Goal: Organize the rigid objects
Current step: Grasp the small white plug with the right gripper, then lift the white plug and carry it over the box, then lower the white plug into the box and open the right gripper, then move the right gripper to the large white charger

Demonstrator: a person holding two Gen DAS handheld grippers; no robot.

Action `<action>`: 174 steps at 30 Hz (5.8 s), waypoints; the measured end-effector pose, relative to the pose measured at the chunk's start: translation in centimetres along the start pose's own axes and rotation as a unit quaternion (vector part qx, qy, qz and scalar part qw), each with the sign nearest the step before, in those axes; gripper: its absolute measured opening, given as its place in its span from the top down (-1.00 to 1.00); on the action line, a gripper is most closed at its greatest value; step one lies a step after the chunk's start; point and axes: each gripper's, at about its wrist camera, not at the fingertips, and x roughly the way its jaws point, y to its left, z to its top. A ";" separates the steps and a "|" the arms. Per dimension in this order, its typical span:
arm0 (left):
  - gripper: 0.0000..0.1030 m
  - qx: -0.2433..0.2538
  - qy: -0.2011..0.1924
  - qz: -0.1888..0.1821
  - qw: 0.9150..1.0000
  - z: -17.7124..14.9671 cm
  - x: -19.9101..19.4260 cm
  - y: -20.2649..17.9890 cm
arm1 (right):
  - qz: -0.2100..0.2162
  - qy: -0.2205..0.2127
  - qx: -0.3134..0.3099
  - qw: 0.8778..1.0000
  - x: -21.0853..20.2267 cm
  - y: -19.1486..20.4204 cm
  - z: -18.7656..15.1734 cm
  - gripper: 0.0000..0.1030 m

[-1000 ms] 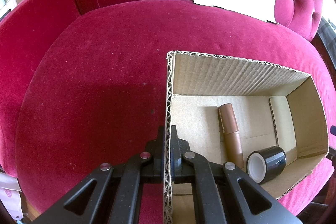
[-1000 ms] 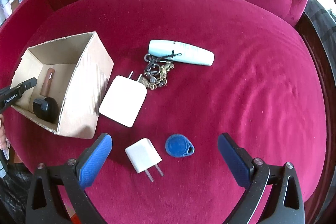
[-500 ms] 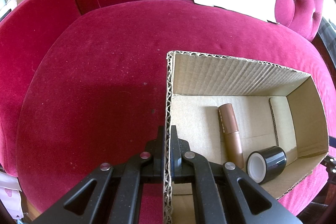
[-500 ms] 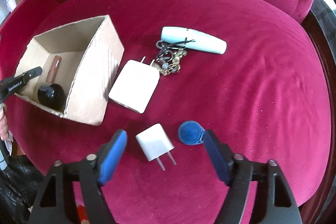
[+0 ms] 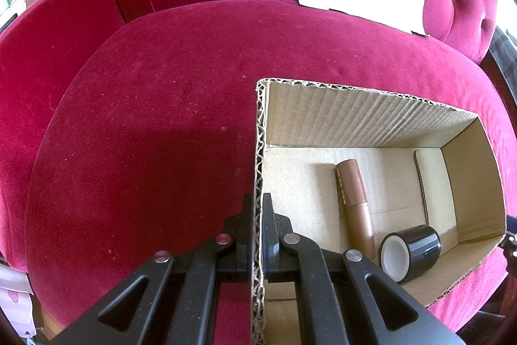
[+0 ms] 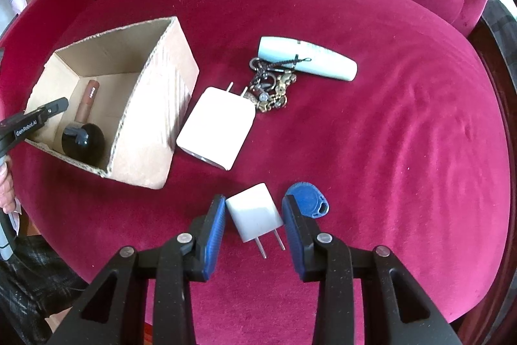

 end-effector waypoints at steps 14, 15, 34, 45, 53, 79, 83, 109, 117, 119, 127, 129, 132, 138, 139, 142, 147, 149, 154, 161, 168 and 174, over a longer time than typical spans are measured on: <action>0.94 0.000 0.000 0.000 1.000 -0.1 -0.2 0.1 | -0.029 -0.031 0.023 0.999 -2.3 2.0 2.2 0.26; 0.94 0.001 0.000 0.000 1.000 -0.1 -0.2 0.1 | -0.029 -0.036 0.025 0.999 -2.6 2.1 2.4 0.26; 0.94 0.004 -0.001 0.000 1.000 -0.4 -0.4 0.2 | -0.021 -0.124 0.028 0.992 -6.8 5.6 5.3 0.26; 0.94 0.006 -0.002 0.000 1.000 -0.3 -0.4 0.2 | 0.001 -0.141 0.014 0.990 -6.7 8.7 6.6 0.26; 0.94 0.006 -0.002 -0.001 1.000 -0.4 -0.4 0.2 | 0.017 -0.144 0.006 0.989 -6.2 10.9 7.4 0.26; 0.94 0.013 -0.003 -0.006 1.000 -0.5 -0.7 0.3 | 0.080 -0.114 0.005 0.990 -2.6 15.9 9.3 0.26; 0.94 0.018 -0.003 -0.008 1.000 -0.4 -0.7 0.3 | 0.093 -0.105 0.012 0.990 -1.9 16.4 9.8 0.26; 0.94 0.014 -0.002 -0.014 1.000 -0.4 -0.6 0.1 | 0.048 -0.102 0.007 0.994 -0.5 16.5 10.7 -0.85; 0.94 0.016 -0.001 -0.013 1.000 -0.4 -0.5 0.0 | 0.049 -0.108 0.016 0.993 -0.7 15.3 10.9 -0.99; 0.94 0.016 -0.002 -0.013 1.000 -0.4 -0.5 0.0 | 0.050 -0.109 0.016 0.993 -0.8 14.9 10.9 -0.99; 0.95 0.018 -0.003 -0.010 1.000 -0.4 -0.4 -0.1 | 0.057 -0.139 0.021 0.988 -3.2 13.4 10.2 -0.99; 0.95 0.016 -0.002 -0.012 1.000 -0.4 -0.4 0.0 | 0.052 -0.143 0.024 0.988 -3.6 12.8 10.0 -0.99; 0.95 0.018 -0.003 -0.010 1.000 -0.5 -0.5 0.0 | 0.043 -0.150 0.033 0.987 -4.1 11.7 9.9 -0.99; 0.95 0.019 -0.003 -0.011 1.000 -0.5 -0.5 0.1 | 0.028 -0.158 0.057 0.985 -4.9 8.8 9.5 -0.99; 0.95 0.019 -0.003 -0.011 1.000 -0.5 -0.5 0.1 | 0.025 -0.158 0.062 0.985 -5.0 8.2 9.4 -0.99; 0.95 0.019 -0.003 -0.011 1.000 -0.6 -0.6 0.1 | 0.016 -0.159 0.071 0.985 -5.2 6.9 9.1 -0.99; 0.95 0.019 -0.003 -0.011 1.000 -0.6 -0.6 0.1 | -0.005 -0.155 0.080 0.985 -5.3 4.8 8.6 -0.99; 0.95 0.020 -0.003 -0.010 1.000 -0.6 -0.6 0.1 | -0.010 -0.154 0.083 0.985 -5.3 4.3 8.3 -0.99; 0.95 0.017 -0.004 -0.007 1.000 -0.7 -0.7 0.0 | -0.023 -0.145 0.089 0.985 -4.9 2.9 7.8 -0.99; 0.95 0.015 -0.004 -0.006 1.000 -0.8 -0.7 0.6 | -0.031 -0.131 0.090 0.987 -4.4 2.0 7.2 -0.99; 0.95 0.017 -0.003 -0.007 1.000 -1.0 -0.9 1.0 | -0.031 -0.106 0.090 0.990 -3.0 1.4 6.8 -0.99; 0.95 0.017 -0.003 -0.007 1.000 -1.3 -1.4 1.2 | -0.026 -0.083 0.087 0.992 -1.3 1.2 6.3 -0.99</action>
